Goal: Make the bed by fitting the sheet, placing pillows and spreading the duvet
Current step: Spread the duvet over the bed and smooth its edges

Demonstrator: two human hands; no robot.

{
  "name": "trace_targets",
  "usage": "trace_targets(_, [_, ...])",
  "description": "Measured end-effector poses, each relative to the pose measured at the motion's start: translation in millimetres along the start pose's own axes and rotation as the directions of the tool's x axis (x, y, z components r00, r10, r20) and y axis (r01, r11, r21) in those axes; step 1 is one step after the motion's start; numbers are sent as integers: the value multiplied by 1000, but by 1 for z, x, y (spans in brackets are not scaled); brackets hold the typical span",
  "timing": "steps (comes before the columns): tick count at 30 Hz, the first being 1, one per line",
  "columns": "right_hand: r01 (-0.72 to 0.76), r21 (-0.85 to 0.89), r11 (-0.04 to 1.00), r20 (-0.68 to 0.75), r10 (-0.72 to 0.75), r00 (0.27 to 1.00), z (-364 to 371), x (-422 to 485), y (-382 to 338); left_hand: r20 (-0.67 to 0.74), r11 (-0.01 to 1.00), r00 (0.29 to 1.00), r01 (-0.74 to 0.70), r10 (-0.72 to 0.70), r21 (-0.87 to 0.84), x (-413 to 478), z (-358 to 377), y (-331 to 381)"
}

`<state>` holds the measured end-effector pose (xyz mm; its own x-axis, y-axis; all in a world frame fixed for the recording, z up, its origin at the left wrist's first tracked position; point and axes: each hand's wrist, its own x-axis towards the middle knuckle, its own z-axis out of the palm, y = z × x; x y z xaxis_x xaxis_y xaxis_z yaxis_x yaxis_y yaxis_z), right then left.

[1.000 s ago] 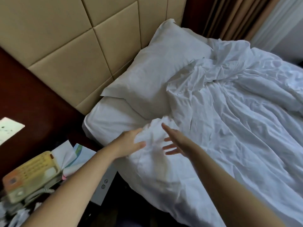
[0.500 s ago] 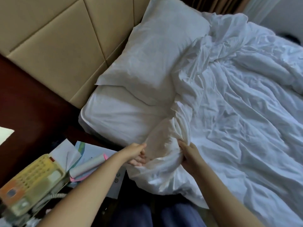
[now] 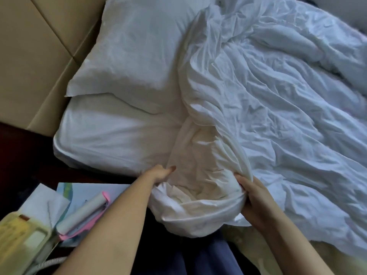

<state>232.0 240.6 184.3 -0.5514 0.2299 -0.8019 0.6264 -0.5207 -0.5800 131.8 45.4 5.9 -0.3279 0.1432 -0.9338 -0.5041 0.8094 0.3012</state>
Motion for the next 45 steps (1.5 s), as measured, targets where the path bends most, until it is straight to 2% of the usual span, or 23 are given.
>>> trace_targets(2, [5, 9, 1000, -4, -5, 1000, 0, 2, 0, 33, 1000, 999, 2, -1, -15, 3, 5, 3])
trace_targets(7, [-21, -48, 999, -69, 18, 997, 7, 8, 3, 222, 991, 974, 67, -41, -113, -10, 14, -16])
trace_targets(9, [-25, -85, 996, -85, 18, 996, 12, 10, 6, 216, 943, 976, 82, -11, -323, -16, 19, -26])
trace_targets(10, [-15, -105, 994, -86, 6, 996, 13, 10, 8, 208, 876, 978, 87, 15, -474, -20, 20, -29])
trace_targets(12, [12, -133, 991, -71, -21, 997, 20, 11, 14, 189, 681, 978, 76, 92, -728, -31, 15, -30])
trace_targets(14, [12, -132, 991, -63, -20, 998, 28, 14, 24, 125, 486, 973, 17, 191, -874, -46, 4, -29])
trace_targets(16, [-16, -104, 994, -55, 11, 998, 39, 18, 36, 30, 348, 963, -67, 266, -935, -64, -5, -28])
trace_targets(18, [-17, -107, 994, -37, 14, 999, 54, 20, 44, -104, 262, 955, -179, 278, -948, -84, -10, -26])
trace_targets(22, [74, -275, 959, -93, -103, 990, 81, 15, 47, -317, 57, 903, -347, 290, -936, -120, -16, -18])
trace_targets(23, [116, -345, 931, -113, -163, 980, 86, 13, 45, -347, 62, 889, -381, 300, -922, -128, -18, -18])
trace_targets(24, [157, -417, 895, -125, -228, 966, 89, 11, 42, -374, 108, 875, -422, 306, -900, -135, -21, -17])
trace_targets(26, [225, -501, 836, -127, -328, 936, 90, 7, 36, -427, 324, 834, -535, 349, -780, -150, -29, -15])
trace_targets(28, [265, -536, 802, -117, -381, 917, 88, 5, 31, -453, 579, 766, -642, 457, -503, -160, -40, -14])
trace_targets(30, [276, -554, 785, -92, -388, 917, 84, 4, 29, -429, 739, 713, -659, 555, -139, -162, -46, -12])
trace_targets(31, [269, -556, 786, -62, -363, 930, 82, 3, 29, -433, 779, 691, -626, 579, 41, -163, -48, -9])
trace_targets(33, [230, -541, 809, 25, -258, 966, 81, 2, 29, -481, 782, 625, -564, 615, 266, -168, -50, -2])
trace_targets(35, [164, -486, 858, 105, -128, 986, 85, 0, 28, -463, 742, 588, -598, 663, 302, -178, -49, 3])
trace_targets(37, [94, -429, 898, 162, -25, 986, 89, -2, 26, -359, 702, 604, -635, 712, 322, -183, -40, 6])
trace_targets(39, [-25, -349, 937, 192, 97, 977, 90, -1, 21, -264, 637, 585, -642, 767, 427, -186, -26, 9])
trace_targets(41, [-105, -361, 927, 194, 184, 964, 90, 1, 17, -160, 549, 561, -642, 812, 536, -189, -15, 8])
trace_targets(43, [-80, -457, 886, 166, 174, 971, 92, 7, 18, -89, 492, 531, -692, 843, 528, -187, -11, 4])
trace_targets(45, [-42, -468, 883, 74, 87, 993, 97, 15, 22, -104, 490, 496, -764, 862, 420, -186, -13, -4])
